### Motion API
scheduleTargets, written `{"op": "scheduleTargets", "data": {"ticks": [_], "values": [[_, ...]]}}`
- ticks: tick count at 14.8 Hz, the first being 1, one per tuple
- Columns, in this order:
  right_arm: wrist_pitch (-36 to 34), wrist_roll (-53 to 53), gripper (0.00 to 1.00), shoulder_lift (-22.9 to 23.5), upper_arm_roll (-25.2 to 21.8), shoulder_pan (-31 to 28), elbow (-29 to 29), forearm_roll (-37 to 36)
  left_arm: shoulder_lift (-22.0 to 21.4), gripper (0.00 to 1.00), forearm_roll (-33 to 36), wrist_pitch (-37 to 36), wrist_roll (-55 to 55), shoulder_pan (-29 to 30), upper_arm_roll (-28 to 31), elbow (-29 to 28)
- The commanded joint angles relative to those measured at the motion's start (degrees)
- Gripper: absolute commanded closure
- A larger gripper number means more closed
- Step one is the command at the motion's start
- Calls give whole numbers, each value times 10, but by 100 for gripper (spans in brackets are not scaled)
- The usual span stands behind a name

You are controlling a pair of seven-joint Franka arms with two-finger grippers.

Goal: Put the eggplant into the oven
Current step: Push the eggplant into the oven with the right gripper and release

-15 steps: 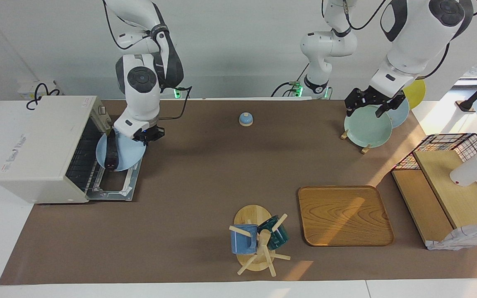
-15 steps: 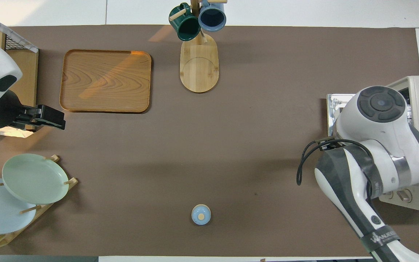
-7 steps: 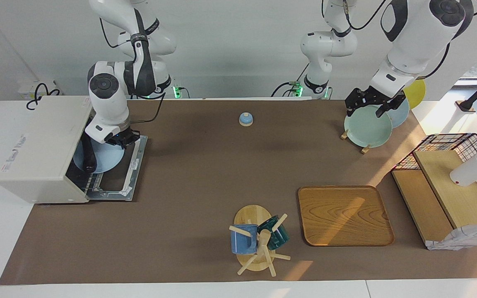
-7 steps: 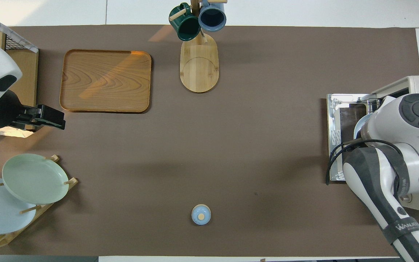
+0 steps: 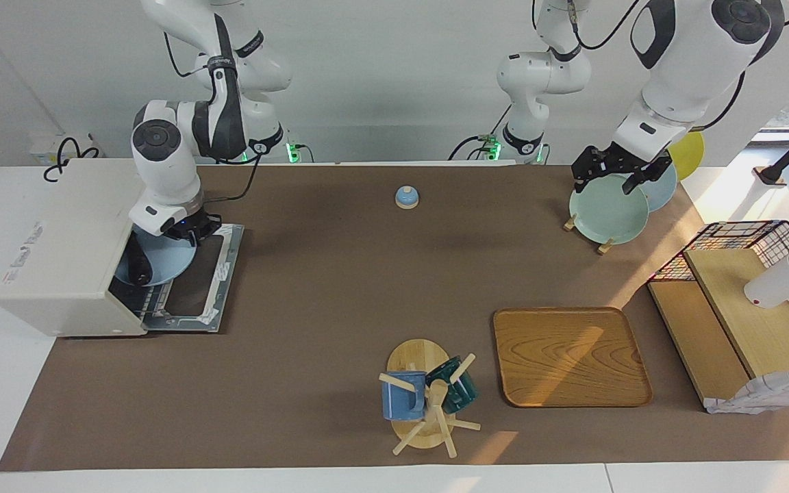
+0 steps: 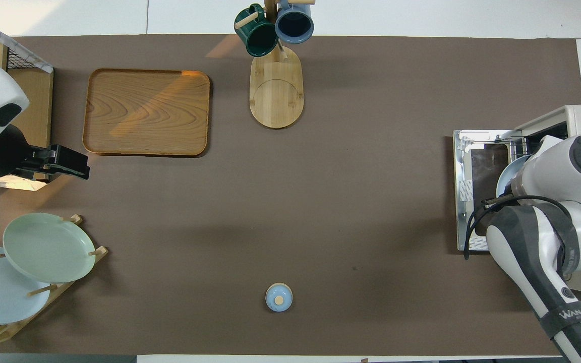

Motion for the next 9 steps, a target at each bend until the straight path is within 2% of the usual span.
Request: {"op": "scheduleTargets", "data": {"ticks": [1, 2, 4, 5, 6, 9], "values": [[-10, -10, 31, -1, 13, 12, 18, -6, -3, 0, 5, 0, -4, 4, -2, 0], [-23, -4, 34, 5, 13, 47, 38, -1, -3, 0, 5, 0, -5, 4, -3, 1], [7, 52, 72, 12, 13, 80, 40, 1, -3, 0, 5, 0, -5, 4, -2, 0], [42, 81, 89, 31, 13, 94, 38, 1, -3, 0, 5, 0, -5, 4, -3, 0], [72, 103, 100, 47, 13, 101, 35, 1, -3, 0, 5, 0, -5, 4, -2, 0], [113, 134, 100, 91, 12, 93, 30, 2, -3, 0, 5, 0, -4, 4, -2, 0]]}}
